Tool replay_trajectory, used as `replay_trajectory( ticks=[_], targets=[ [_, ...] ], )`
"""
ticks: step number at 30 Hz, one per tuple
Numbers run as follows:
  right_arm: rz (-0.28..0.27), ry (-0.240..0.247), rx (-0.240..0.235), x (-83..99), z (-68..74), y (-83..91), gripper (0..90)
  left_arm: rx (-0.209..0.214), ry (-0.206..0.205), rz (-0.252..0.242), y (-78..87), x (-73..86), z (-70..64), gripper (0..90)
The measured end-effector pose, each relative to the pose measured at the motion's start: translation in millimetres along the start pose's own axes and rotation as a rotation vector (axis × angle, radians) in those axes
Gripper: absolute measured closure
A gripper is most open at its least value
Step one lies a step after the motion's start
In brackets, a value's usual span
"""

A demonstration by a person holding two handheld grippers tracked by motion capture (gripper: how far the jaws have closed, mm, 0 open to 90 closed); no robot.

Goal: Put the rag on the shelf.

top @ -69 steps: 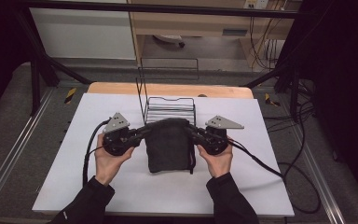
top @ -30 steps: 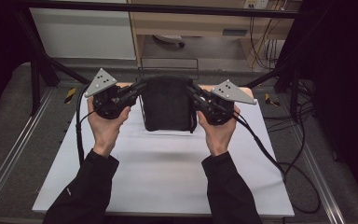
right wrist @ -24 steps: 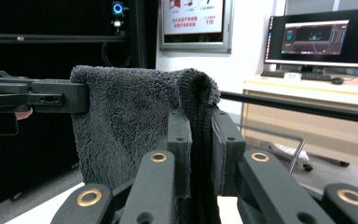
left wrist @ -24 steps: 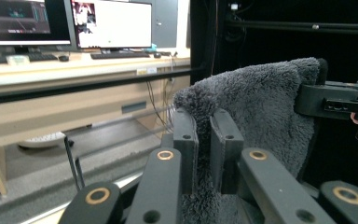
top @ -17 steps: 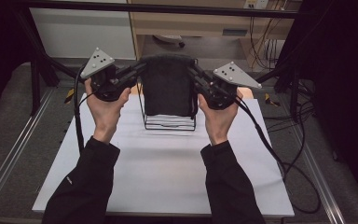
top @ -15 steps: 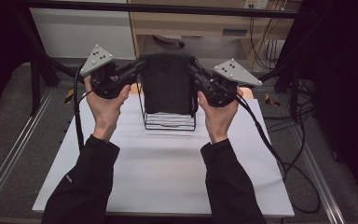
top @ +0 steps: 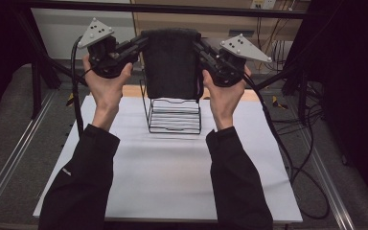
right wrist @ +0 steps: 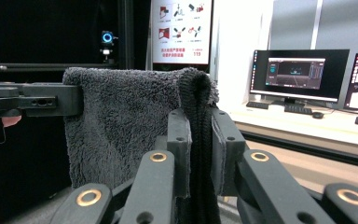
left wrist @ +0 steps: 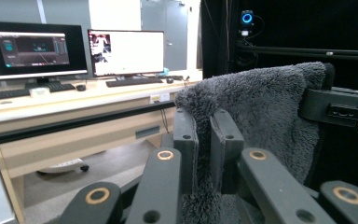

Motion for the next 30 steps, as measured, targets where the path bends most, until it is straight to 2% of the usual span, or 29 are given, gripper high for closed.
replay_trajectory(
  ticks=[6, 11, 18, 25, 30],
  targets=[
    [-0.018, -0.002, 0.005, -13.7, -2.1, -9.8, 80.3, -0.008, 0.001, -0.018, -5.1, -13.8, 7.6, 81.8],
    [-0.031, 0.005, 0.009, -22.6, -2.8, -18.6, 80.3, -0.032, -0.008, -0.023, -10.4, -22.6, 15.1, 81.8],
    [-0.033, 0.004, 0.014, -26.5, -6.1, -32.9, 80.3, -0.034, 0.026, -0.046, -17.8, -26.1, 27.6, 81.8],
    [-0.046, 0.022, 0.025, -34.4, -8.7, -48.7, 80.3, -0.054, 0.033, -0.062, -25.1, -31.7, 39.3, 81.7],
    [-0.034, 0.034, 0.023, -31.2, -8.5, -58.3, 80.3, -0.064, 0.029, -0.043, -28.2, -27.0, 48.0, 81.8]
  ],
)
Point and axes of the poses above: each handheld gripper's, and its own axes: y roughly backward along the jaws, x roughly out of its underside, z roughly to its left, the point moved 4 cm from there along -y, roughly forward along the jaws, and after that the axes turned 13 degrees about x, right-handed, at the moved point
